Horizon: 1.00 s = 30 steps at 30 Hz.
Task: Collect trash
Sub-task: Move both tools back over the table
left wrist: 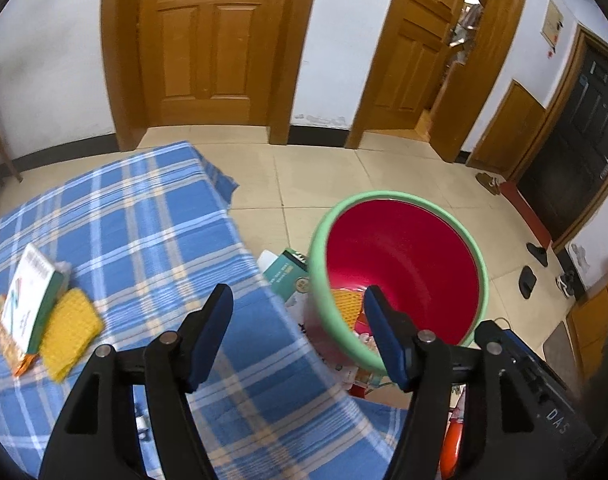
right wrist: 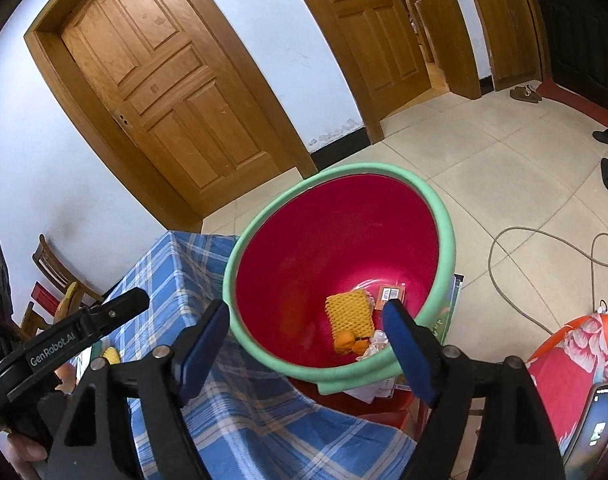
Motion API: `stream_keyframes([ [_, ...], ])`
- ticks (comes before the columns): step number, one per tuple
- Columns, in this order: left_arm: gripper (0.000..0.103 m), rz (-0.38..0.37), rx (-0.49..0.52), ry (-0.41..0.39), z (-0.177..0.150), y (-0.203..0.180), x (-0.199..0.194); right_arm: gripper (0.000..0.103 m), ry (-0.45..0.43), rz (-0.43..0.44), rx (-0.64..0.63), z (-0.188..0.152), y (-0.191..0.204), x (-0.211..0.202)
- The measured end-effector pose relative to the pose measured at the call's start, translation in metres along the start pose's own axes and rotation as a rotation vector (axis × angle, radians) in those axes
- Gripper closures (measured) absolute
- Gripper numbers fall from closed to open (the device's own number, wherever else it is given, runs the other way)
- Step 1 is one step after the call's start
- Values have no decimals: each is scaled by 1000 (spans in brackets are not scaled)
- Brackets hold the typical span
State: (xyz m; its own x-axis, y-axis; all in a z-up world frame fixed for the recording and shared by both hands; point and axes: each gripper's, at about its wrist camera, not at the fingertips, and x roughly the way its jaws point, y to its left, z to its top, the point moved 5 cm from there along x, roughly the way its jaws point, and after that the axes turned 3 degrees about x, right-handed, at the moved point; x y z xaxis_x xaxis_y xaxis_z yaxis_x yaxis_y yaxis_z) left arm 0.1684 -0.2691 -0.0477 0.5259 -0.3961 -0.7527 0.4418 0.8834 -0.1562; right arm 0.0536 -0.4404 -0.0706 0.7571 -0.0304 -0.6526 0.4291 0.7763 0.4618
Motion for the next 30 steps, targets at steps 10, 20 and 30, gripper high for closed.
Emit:
stream_keyframes([
  [10, 35, 75, -70, -36, -11, 52, -28, 12, 7, 28, -30, -11, 29, -6],
  [20, 35, 171, -123, -45, -22, 114, -45, 8, 34, 57, -69, -28, 57, -3],
  [30, 34, 299, -149, -16, -35, 181, -41, 6, 68, 58, -109, -44, 85, 8],
])
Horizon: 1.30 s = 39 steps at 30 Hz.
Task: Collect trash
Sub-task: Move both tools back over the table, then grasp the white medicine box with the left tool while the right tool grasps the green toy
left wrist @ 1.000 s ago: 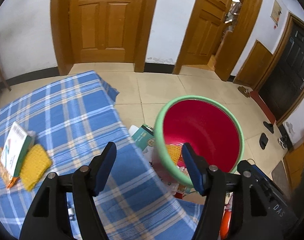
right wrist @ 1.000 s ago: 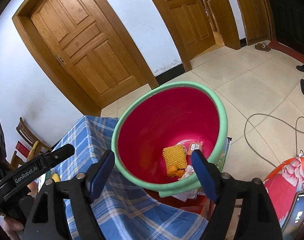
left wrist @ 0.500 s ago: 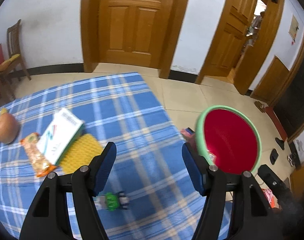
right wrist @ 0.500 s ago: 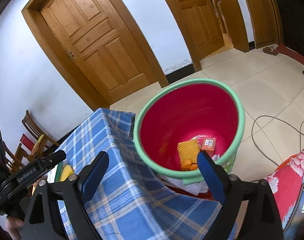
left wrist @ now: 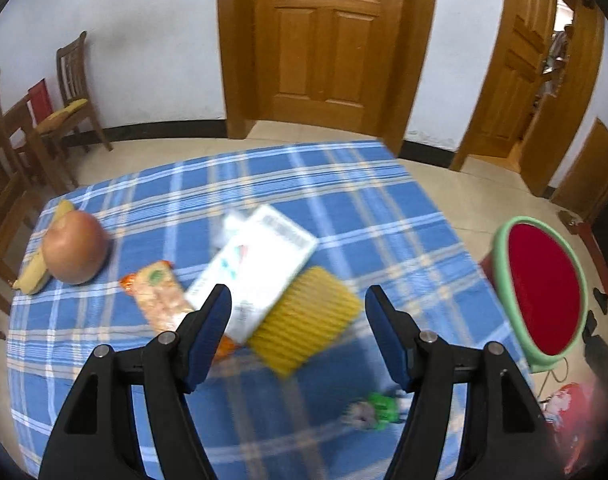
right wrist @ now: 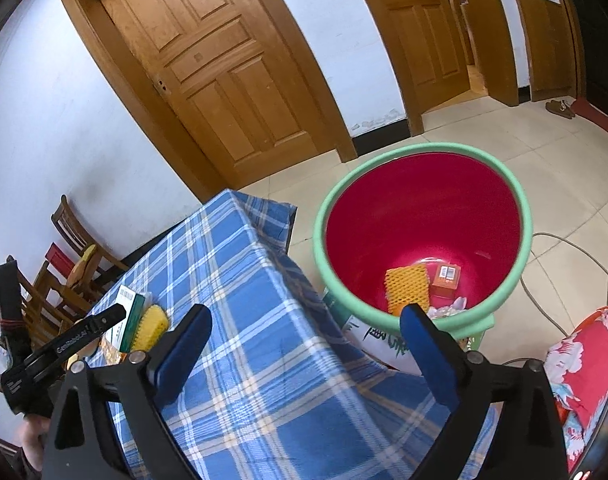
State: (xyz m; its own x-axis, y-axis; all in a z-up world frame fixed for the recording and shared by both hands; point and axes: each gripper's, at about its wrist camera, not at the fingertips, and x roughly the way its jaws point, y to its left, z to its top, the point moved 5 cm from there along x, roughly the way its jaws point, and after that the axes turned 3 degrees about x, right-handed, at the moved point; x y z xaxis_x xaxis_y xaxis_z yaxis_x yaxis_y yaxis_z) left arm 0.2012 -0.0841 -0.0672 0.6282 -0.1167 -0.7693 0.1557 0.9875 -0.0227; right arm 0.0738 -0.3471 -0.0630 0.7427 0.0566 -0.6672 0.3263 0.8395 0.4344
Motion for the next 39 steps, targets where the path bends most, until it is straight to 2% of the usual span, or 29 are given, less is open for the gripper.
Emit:
stream_keyframes([
  [7, 23, 68, 55, 29, -1, 24, 23, 5, 36, -7, -30, -11, 16, 12],
  [13, 22, 102, 102, 53, -3, 32, 41, 5, 58, -15, -56, -16, 30, 19],
  [18, 22, 67, 66, 46, -3, 39, 48, 5, 71, -19, -73, -20, 37, 24],
  [20, 30, 41, 57, 41, -2, 38, 48, 5, 78, -18, -79, -22, 41, 25],
  [21, 37, 19, 50, 41, -3, 38, 47, 5, 81, -17, -82, -23, 42, 26],
  [26, 38, -14, 37, 19, -2, 36, 38, 5, 92, -9, -96, -29, 50, 27],
  [33, 38, -55, -7, -26, -6, 38, 2, 4, 104, 7, -123, -39, 63, 28],
  [39, 38, -59, -57, -59, -20, 48, -25, 3, 121, 26, -164, -50, 80, 32],
])
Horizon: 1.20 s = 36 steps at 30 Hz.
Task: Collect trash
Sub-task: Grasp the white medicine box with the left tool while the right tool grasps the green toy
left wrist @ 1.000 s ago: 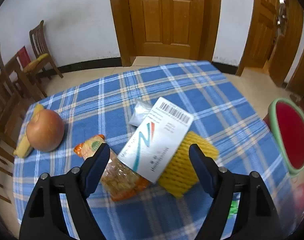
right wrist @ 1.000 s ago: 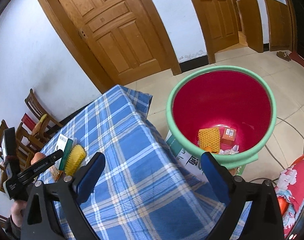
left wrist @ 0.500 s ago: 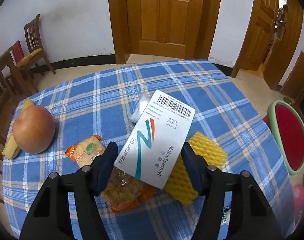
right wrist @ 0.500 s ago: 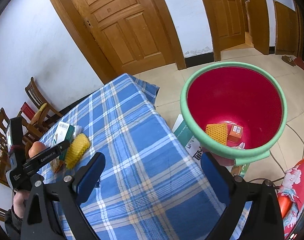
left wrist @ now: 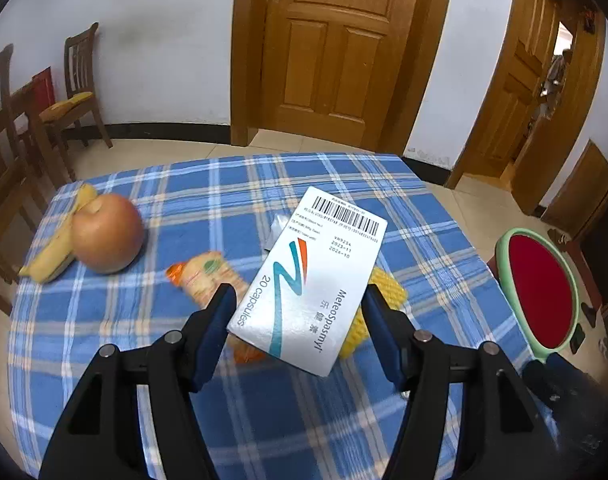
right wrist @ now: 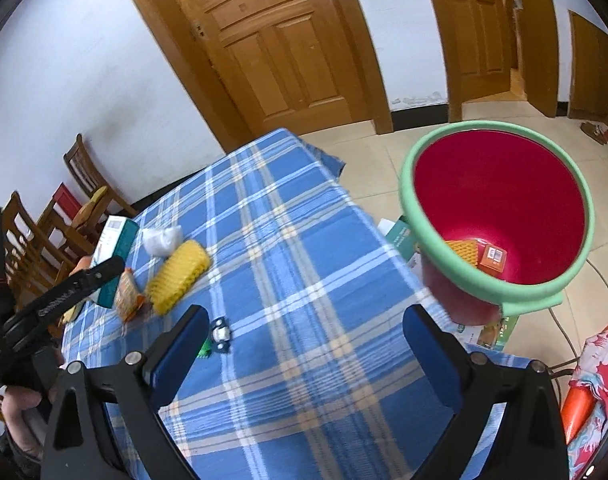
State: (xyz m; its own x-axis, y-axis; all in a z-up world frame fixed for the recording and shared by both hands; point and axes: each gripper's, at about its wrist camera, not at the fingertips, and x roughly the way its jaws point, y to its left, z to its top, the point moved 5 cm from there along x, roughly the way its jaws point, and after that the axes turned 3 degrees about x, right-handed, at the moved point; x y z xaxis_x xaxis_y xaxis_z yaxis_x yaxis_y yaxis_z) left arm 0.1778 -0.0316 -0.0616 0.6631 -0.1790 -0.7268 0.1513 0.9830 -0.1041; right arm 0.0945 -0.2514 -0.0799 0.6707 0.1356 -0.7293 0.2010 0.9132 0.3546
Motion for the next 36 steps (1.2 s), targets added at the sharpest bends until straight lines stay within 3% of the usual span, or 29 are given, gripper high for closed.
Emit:
stream_keyframes([
  [11, 38, 11, -109, 8, -28, 35, -25, 4, 54, 28, -78, -20, 38, 21],
  [23, 38, 59, -160, 44, -52, 59, -24, 4, 78, 19, -170, -35, 69, 40],
  [27, 38, 68, -164, 58, -58, 61, -21, 13, 89, 21, -195, -39, 76, 48],
  [36, 38, 84, -173, 67, -63, 67, -19, 24, 63, -6, -259, -43, 83, 53],
])
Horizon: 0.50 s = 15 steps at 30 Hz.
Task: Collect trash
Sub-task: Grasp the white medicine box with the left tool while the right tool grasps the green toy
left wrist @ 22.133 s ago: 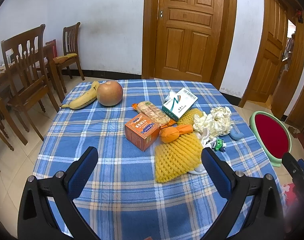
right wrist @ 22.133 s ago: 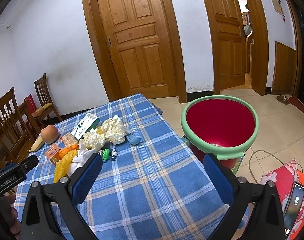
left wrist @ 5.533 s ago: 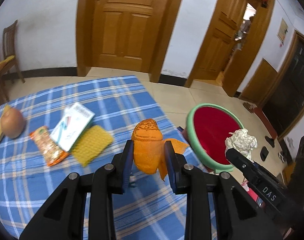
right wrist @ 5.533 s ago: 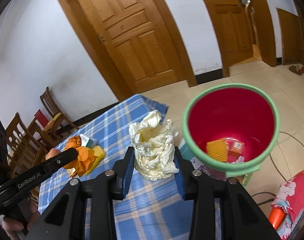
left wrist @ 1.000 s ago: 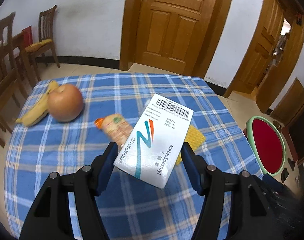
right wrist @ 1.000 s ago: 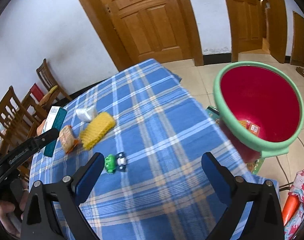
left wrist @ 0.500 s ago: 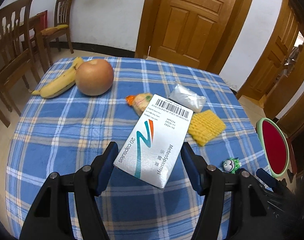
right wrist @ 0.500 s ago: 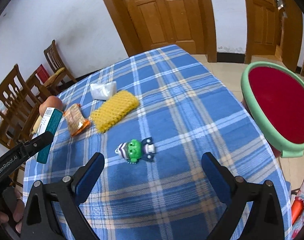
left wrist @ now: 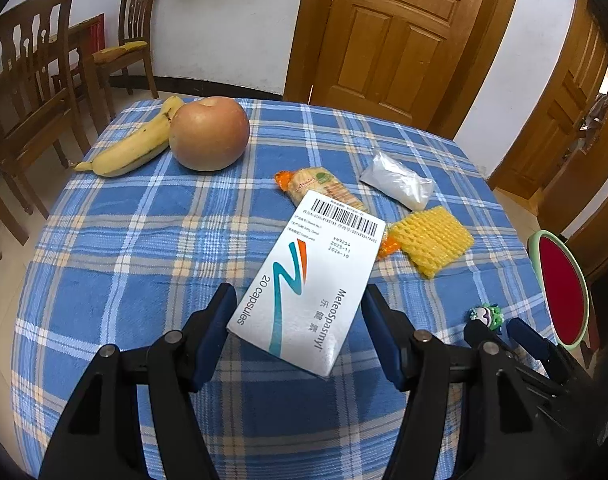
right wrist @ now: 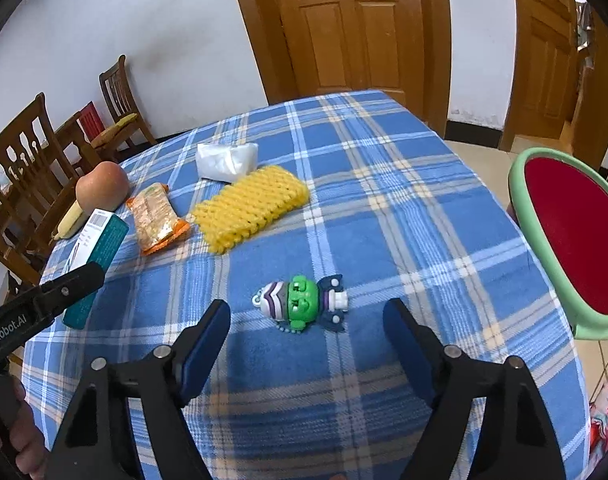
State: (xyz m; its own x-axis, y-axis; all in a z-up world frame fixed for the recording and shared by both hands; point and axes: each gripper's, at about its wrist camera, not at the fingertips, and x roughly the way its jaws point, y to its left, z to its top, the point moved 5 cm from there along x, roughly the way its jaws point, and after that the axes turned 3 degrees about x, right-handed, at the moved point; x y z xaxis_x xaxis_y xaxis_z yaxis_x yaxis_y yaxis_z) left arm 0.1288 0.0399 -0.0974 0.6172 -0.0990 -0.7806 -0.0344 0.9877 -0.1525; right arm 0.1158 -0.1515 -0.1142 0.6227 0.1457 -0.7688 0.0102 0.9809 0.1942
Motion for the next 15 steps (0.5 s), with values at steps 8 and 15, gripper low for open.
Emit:
stream_keyframes([
  [8, 38, -2, 2, 0, 0, -1, 0, 36, -12, -37, -19, 0, 0, -1],
  [15, 38, -2, 7, -7, 0, -5, -3, 51, -19, -41, -15, 1, -4, -3],
])
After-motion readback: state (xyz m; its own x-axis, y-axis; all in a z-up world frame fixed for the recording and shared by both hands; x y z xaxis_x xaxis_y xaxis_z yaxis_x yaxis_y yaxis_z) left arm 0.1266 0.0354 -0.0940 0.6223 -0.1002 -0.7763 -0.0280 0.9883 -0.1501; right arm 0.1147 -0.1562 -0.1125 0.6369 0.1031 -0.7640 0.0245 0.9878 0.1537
